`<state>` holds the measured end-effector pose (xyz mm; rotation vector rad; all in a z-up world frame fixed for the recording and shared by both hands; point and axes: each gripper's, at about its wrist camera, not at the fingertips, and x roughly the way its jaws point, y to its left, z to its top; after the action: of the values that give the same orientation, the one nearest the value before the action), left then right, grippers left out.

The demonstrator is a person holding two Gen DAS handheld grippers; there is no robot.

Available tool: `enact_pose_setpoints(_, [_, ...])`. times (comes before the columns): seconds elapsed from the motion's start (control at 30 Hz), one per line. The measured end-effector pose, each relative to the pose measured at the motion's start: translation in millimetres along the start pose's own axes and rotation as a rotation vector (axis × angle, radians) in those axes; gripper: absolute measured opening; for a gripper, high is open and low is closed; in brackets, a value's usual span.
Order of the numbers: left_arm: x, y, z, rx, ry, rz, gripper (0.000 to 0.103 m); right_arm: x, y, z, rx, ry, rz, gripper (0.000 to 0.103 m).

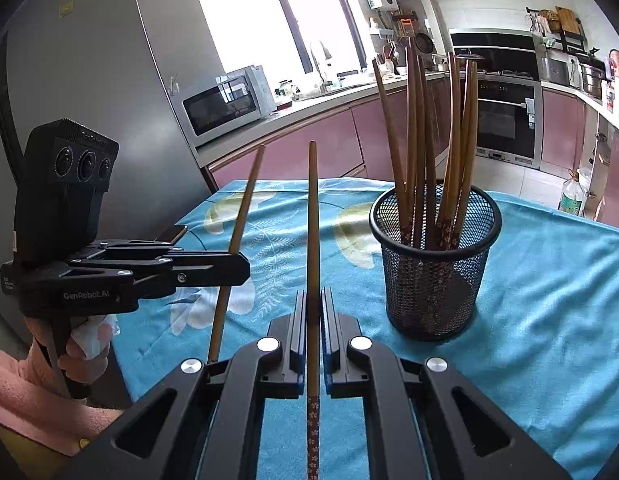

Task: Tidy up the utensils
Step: 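Lift the chopstick upright with the right gripper toward the mesh cup, then lower the held chopstick into the black mesh cup with the right gripper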

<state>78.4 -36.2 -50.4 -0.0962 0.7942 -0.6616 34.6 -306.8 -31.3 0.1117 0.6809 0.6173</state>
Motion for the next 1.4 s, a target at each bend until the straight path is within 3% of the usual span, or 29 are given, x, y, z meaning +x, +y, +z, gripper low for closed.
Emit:
enact_pose_setpoints(0.5, [-26,-11,26,0.006,-0.098,-0.017,0.007,-40,-11,24,0.011,-0.128,-0.028,0.006])
enact_pose_setpoints(1.4, [-53,-45,106,0.082,-0.254,-0.015,0.007,-80,-23,73,-0.036,-0.262,-0.104,0.006])
